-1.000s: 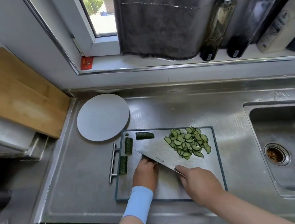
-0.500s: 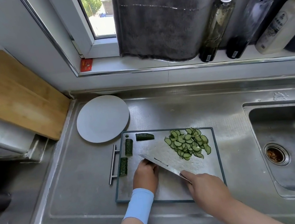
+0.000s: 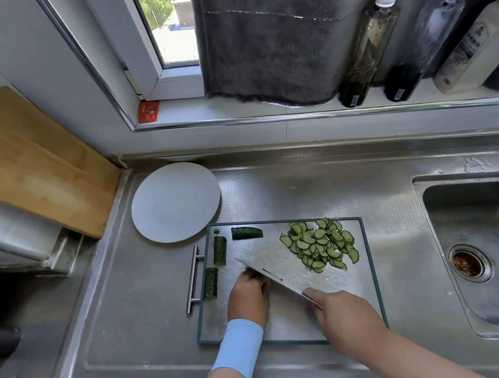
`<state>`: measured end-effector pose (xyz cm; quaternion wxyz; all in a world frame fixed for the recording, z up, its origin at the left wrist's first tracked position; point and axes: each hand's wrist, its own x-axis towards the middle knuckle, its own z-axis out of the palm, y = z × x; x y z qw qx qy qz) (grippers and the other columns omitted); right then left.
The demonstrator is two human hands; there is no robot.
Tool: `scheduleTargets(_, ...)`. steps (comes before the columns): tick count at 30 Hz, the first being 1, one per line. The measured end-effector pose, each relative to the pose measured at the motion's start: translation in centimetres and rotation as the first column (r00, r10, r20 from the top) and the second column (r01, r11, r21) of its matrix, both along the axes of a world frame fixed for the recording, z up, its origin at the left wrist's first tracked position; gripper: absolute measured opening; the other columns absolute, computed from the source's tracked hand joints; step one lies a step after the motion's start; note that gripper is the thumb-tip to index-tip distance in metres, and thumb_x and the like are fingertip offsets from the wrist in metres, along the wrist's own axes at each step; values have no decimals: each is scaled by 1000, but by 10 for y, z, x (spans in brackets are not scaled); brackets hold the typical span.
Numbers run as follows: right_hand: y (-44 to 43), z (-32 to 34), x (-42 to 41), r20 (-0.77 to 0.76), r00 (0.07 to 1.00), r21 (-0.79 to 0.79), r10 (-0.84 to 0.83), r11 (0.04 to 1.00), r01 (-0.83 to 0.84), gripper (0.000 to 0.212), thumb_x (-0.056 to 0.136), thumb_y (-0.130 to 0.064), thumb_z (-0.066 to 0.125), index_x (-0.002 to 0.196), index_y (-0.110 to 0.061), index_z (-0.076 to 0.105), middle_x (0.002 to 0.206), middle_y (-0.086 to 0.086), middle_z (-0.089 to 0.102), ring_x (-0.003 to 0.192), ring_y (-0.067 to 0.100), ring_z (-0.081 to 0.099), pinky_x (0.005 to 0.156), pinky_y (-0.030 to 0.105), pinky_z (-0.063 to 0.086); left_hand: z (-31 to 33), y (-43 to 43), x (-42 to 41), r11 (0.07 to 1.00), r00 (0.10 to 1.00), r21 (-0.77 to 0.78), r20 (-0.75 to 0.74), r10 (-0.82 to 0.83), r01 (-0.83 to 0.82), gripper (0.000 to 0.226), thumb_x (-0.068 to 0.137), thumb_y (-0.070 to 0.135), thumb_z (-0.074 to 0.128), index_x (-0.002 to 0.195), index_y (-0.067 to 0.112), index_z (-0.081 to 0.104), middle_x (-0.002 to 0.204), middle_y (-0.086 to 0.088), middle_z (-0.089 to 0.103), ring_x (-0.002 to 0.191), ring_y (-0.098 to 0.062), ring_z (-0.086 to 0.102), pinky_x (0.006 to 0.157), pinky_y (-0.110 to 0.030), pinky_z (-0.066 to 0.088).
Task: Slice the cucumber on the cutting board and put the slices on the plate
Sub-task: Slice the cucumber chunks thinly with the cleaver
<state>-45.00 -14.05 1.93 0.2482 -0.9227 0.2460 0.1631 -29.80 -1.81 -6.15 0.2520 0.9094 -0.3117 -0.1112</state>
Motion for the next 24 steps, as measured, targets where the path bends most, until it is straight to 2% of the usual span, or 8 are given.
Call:
scheduleTargets(3,0,-8,14,-7,1000,19,-5,1000,5,20,100,-21,38,111,-28,53,80,1,59,70,26,50,61,36,40,-2,1,0,999,1000,-47,-16,-4,4,18,66,-1,80,74,14,76,80,-6,68,71,-26,65,61,-26,53)
scheduleTargets(6,0,-12,29,6,1000,32,-4,999,4,20,100,-22,38,110,-26,55,80,3,57,72,27,47,60,35,37,-5,1,-1,997,1000,-71,-28,-6,4,18,67,-1,79,76,15,76,80,-5,68,69,-26,65,57,-27,54)
scheduleTargets(9,1,-14,36,4,1000,25,14,1000,-14,21,99,-22,37,113,-28,53,88,7,65,72,28,46,61,35,36,-2,1,-1,998,999,-63,-32,1,-3,19,65,-1,81,74,15,77,79,-5,69,68,-25,65,55,-24,53)
scheduleTargets(13,2,-15,32,-1,1000,32,4,999,-4,18,99,-22,37,109,-27,50,85,6,63,75,30,54,64,38,46,1,1,-2,997,1000,-71,-16,-10,9,22,61,-2,83,71,16,76,77,-4,68,64,-23,65,53,-20,49)
scheduleTargets(15,3,-14,25,13,1000,26,0,1000,0,18,100,-22,36,110,-27,50,79,2,59,75,30,55,63,38,45,1,1,-1,998,1000,-64,-9,-10,10,23,60,-3,83,71,16,75,76,-4,68,65,-24,65,54,-21,49)
scheduleTargets(19,6,-6,4,29,1000,3,7,1000,-7,30,101,-24,37,127,-34,49,77,-4,53,71,24,46,60,35,36,3,1,-1,999,1000,-17,6,-28,29,24,60,-3,83,78,13,77,85,-10,71,71,-29,68,61,-25,53)
scheduleTargets(24,3,5,-10,-3,1000,-26,17,1000,-17,30,101,-25,35,127,-34,47,81,-4,53,73,23,45,58,38,31,6,2,-4,999,999,-1,-13,42,-42,15,80,5,71,93,11,77,98,-14,69,82,-35,66,73,-29,51)
